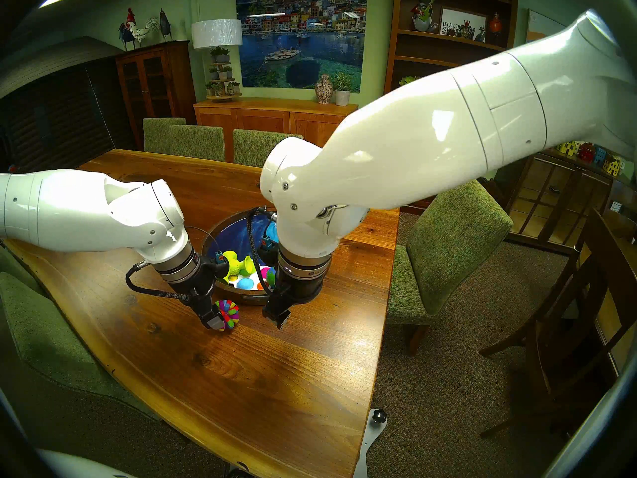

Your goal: Put toys in center tray

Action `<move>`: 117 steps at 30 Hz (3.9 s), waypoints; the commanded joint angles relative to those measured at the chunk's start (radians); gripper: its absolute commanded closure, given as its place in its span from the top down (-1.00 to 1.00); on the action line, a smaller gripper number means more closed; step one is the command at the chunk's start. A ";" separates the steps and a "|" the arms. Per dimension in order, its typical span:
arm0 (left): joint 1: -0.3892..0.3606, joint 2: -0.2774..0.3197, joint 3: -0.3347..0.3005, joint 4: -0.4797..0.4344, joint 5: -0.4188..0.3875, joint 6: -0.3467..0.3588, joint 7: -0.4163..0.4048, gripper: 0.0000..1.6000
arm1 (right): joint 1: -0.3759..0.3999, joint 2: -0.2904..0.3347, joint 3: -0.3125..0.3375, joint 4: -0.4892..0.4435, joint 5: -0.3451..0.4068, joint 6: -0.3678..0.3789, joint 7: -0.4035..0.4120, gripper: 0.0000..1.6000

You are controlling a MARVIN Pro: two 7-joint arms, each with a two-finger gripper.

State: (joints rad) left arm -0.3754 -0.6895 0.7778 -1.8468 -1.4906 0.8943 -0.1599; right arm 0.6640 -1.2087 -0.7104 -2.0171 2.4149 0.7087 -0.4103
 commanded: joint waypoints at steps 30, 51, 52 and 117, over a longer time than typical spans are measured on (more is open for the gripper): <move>-0.121 0.141 -0.088 -0.150 0.028 0.000 0.004 -1.00 | 0.020 0.006 0.014 0.004 -0.002 0.000 0.002 1.00; 0.020 -0.126 -0.218 0.219 -0.067 -0.034 0.029 -1.00 | 0.019 0.006 0.014 0.005 -0.002 -0.001 0.002 1.00; 0.033 -0.122 -0.228 0.220 -0.067 -0.041 0.039 -1.00 | 0.019 0.006 0.014 0.005 -0.002 -0.001 0.002 1.00; -0.145 0.144 -0.084 0.087 0.040 0.066 -0.148 1.00 | 0.015 0.003 0.011 0.006 -0.003 -0.002 0.002 1.00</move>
State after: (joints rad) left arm -0.4131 -0.6519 0.6939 -1.6985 -1.4631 0.9618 -0.2921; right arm 0.6635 -1.2097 -0.7119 -2.0163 2.4133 0.7086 -0.4074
